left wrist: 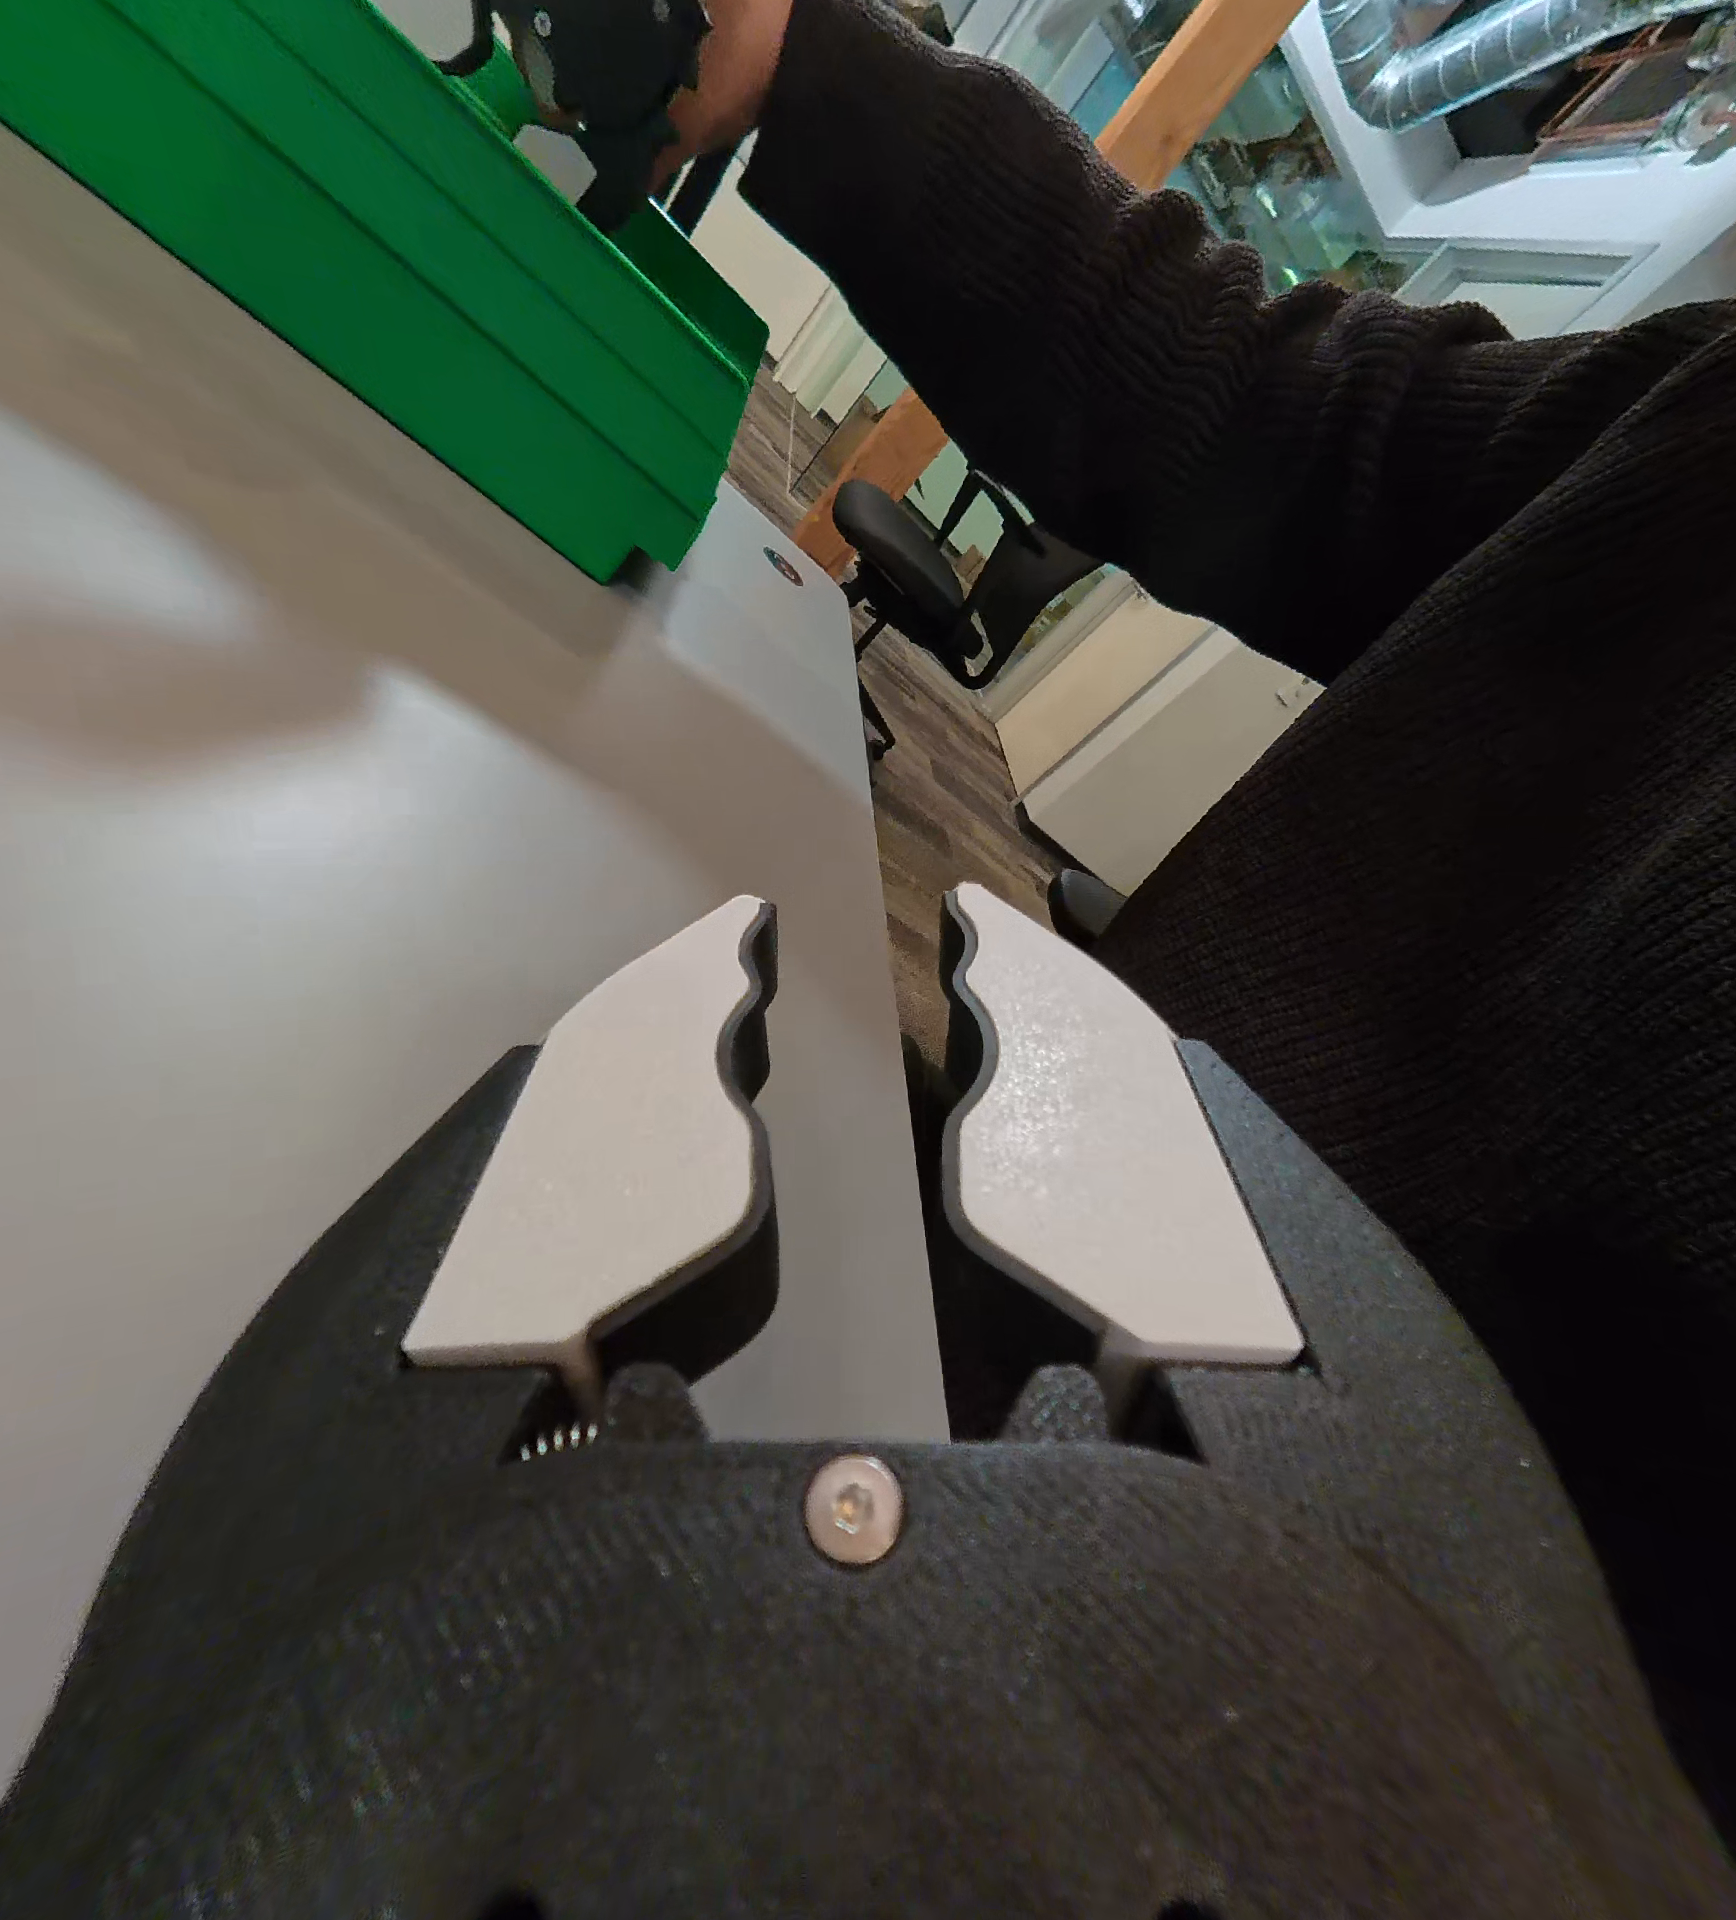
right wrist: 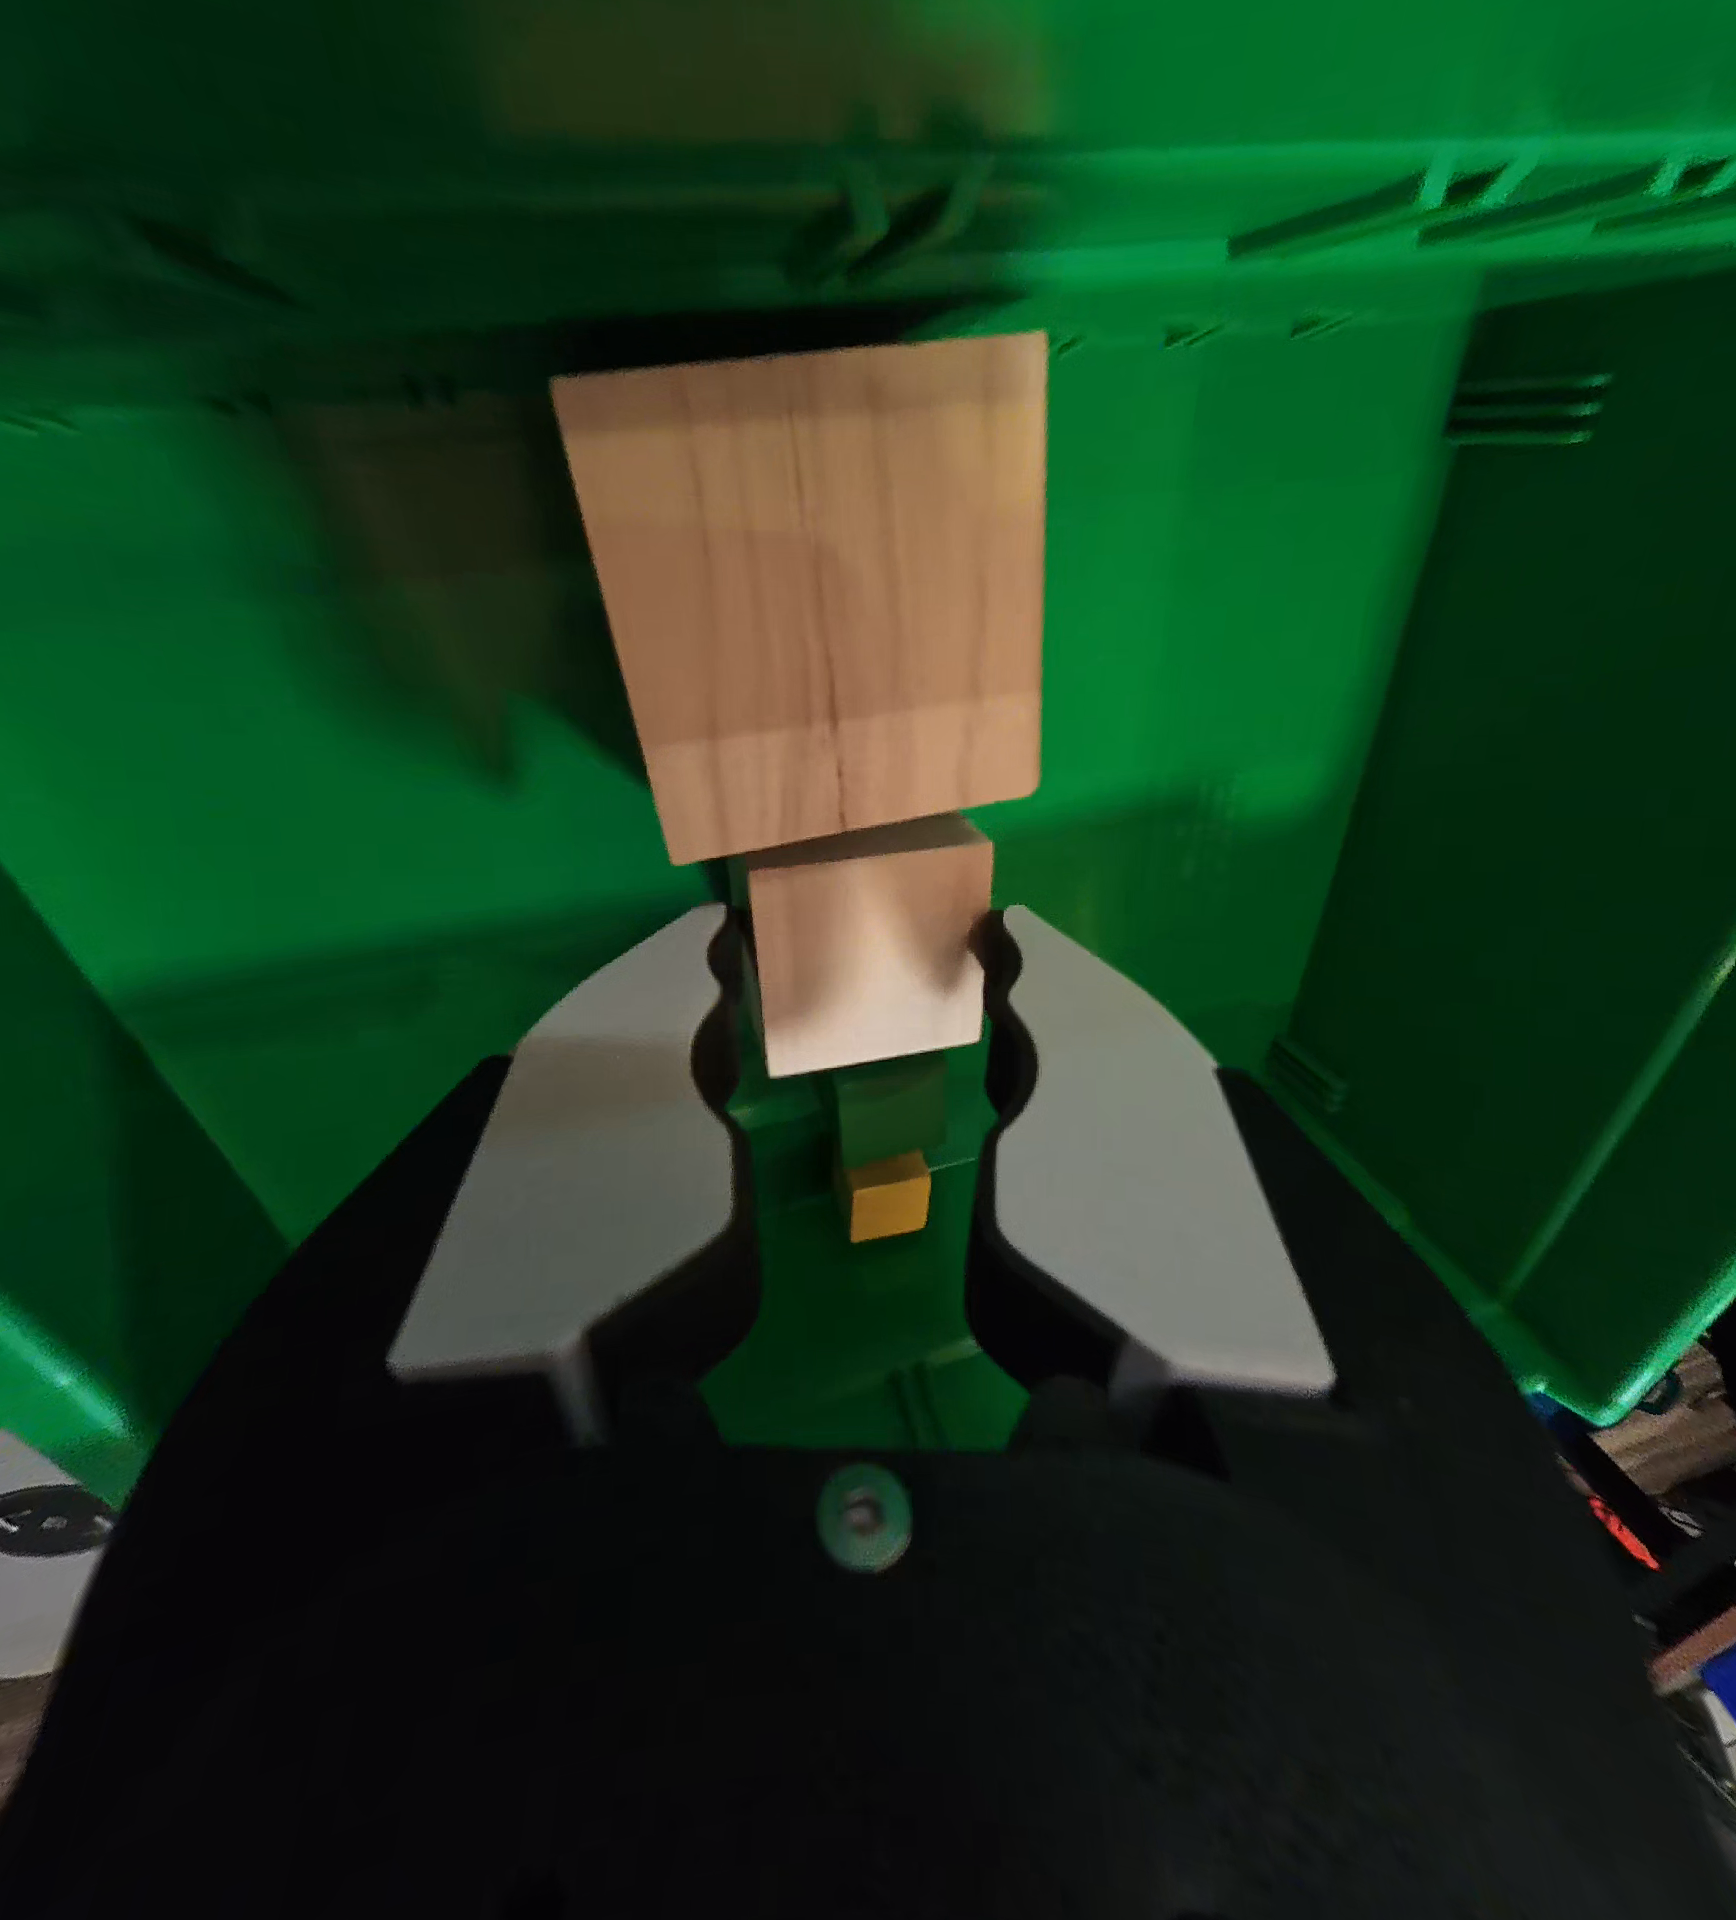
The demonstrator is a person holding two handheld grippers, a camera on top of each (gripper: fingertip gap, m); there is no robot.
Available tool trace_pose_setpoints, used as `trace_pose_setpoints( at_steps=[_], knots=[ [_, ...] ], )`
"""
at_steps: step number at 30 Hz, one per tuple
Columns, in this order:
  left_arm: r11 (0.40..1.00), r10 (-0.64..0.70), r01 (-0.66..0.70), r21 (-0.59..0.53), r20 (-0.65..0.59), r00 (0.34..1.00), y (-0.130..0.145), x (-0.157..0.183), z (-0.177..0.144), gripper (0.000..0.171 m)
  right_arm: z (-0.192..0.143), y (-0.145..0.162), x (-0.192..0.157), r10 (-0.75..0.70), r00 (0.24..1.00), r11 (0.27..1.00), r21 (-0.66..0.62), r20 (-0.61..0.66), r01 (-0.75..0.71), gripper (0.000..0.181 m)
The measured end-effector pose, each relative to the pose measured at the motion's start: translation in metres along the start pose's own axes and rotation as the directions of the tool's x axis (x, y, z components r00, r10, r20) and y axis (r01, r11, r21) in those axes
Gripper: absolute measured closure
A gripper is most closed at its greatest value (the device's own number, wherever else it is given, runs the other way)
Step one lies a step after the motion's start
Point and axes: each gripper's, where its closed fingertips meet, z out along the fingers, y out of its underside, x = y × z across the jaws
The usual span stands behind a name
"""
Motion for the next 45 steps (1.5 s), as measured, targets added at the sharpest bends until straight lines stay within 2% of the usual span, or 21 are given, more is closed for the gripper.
trace_pose_setpoints(
  at_steps=[14,17,22,24,26,30,35,37,39,43,45],
  knots=[
    [1.0,-0.015,0.015,-0.007,-0.009,1.0,0.001,0.0,0.001,0.141,-0.002,0.003,0.001,-0.047,0.998,0.999,-0.021,-0.032,0.047,0.135],
    [1.0,-0.01,0.01,-0.008,-0.011,1.0,0.001,0.001,0.001,0.141,-0.006,0.004,0.003,-0.041,0.998,0.999,-0.018,-0.043,0.04,0.128],
    [1.0,-0.008,0.008,-0.005,-0.018,1.0,0.0,0.004,0.001,0.141,-0.029,0.006,0.008,0.014,0.996,1.0,0.021,-0.083,-0.012,0.128],
    [1.0,0.001,-0.001,-0.004,-0.018,1.0,-0.001,0.006,0.001,0.141,-0.047,0.004,0.011,0.074,0.991,0.994,0.082,-0.108,-0.065,0.128],
    [1.0,0.009,-0.009,-0.002,-0.019,1.0,-0.002,0.008,0.0,0.141,-0.071,-0.006,0.012,0.169,0.978,0.97,0.198,-0.122,-0.142,0.13],
    [1.0,0.023,-0.023,0.016,-0.008,1.0,-0.004,0.009,0.0,0.139,-0.124,-0.045,-0.006,0.333,0.94,0.835,0.488,-0.08,-0.254,0.133],
    [0.999,0.042,-0.042,0.021,0.01,0.999,-0.006,0.013,0.002,0.138,-0.168,-0.094,-0.047,0.477,0.877,0.636,0.71,-0.054,-0.303,0.124],
    [0.999,0.052,-0.052,0.008,0.01,0.999,-0.005,0.017,0.004,0.134,-0.185,-0.114,-0.063,0.538,0.843,0.5,0.8,0.012,-0.331,0.118],
    [0.997,0.08,-0.08,0.008,0.029,0.996,-0.005,0.02,0.006,0.131,-0.199,-0.132,-0.078,0.572,0.809,0.32,0.872,0.134,-0.371,0.114],
    [0.993,0.119,-0.12,0.009,0.064,0.991,-0.007,0.026,0.01,0.127,-0.21,-0.156,-0.094,0.617,0.718,0.004,0.91,0.323,-0.414,0.11],
    [0.991,0.133,-0.135,0.021,0.079,0.988,-0.01,0.029,0.011,0.128,-0.208,-0.174,-0.103,0.605,0.695,-0.088,0.9,0.389,-0.427,0.105]
  ],
)
